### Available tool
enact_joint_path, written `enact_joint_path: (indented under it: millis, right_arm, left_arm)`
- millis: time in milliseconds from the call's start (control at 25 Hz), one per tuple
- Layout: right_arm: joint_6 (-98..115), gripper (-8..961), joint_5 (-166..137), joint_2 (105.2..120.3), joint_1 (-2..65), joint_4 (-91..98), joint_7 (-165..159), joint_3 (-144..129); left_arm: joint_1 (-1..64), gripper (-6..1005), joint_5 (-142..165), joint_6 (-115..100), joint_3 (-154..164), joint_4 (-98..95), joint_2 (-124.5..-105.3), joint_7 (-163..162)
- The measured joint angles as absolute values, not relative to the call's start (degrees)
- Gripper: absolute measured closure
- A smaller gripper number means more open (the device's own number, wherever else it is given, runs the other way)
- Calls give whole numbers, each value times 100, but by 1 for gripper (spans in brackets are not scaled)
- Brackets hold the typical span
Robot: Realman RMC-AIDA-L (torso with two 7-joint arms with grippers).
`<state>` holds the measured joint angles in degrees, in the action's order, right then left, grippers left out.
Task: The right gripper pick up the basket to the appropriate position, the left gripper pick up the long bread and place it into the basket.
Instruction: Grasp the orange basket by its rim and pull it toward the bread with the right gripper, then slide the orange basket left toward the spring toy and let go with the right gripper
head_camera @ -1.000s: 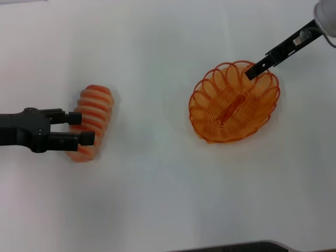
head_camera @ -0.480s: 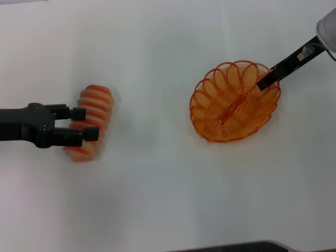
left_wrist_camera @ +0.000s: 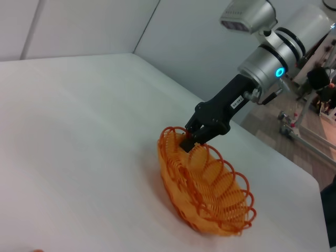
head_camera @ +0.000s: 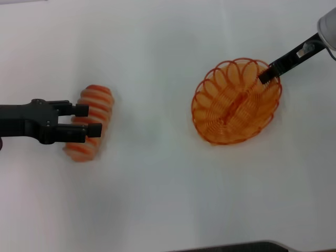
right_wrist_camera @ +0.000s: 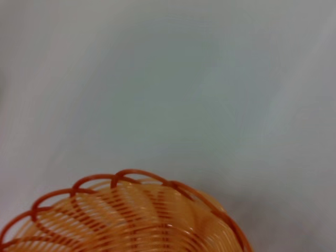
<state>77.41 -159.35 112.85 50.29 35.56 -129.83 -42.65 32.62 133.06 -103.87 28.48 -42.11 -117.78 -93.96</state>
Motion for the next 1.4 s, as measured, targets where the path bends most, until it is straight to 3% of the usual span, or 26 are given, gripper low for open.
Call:
enact_joint_path:
  millis: [80, 280, 480, 680, 1080, 1280, 1400]
  right_arm:
    - [7835, 785, -15666, 11219, 4938, 3586, -12901, -4074]
    - [8153, 832, -14669, 10989, 4496, 3675, -12865, -3747]
    - [8388, 875, -13495, 10918, 3986, 3560, -12888, -3434]
    - [8069, 874, -12744, 11069, 3644, 3182, -12890, -3375]
    - [7267, 873, -12131, 11724, 3356, 2605, -12812, -3211]
    - [6979, 879, -11937, 11803, 3257, 2364, -12706, -3177]
    - [6872, 819, -11926, 11819, 3254, 2223, -12699, -3154]
  left_arm:
    - [3273, 160, 13306, -10373, 2848, -4207, -11777, -9392]
    - [3328, 160, 13307, -10360, 2848, -4203, -11775, -9390]
    - [3398, 159, 13307, -10319, 2847, -4201, -11772, -9393]
    - [3499, 162, 13307, -10248, 2847, -4117, -11781, -9390]
    - [3616, 183, 13311, -10199, 2857, -3998, -11746, -9387]
    - [3638, 187, 13308, -10192, 2828, -4009, -11729, -9389]
    - [3672, 189, 13306, -10192, 2822, -4017, -11724, -9395]
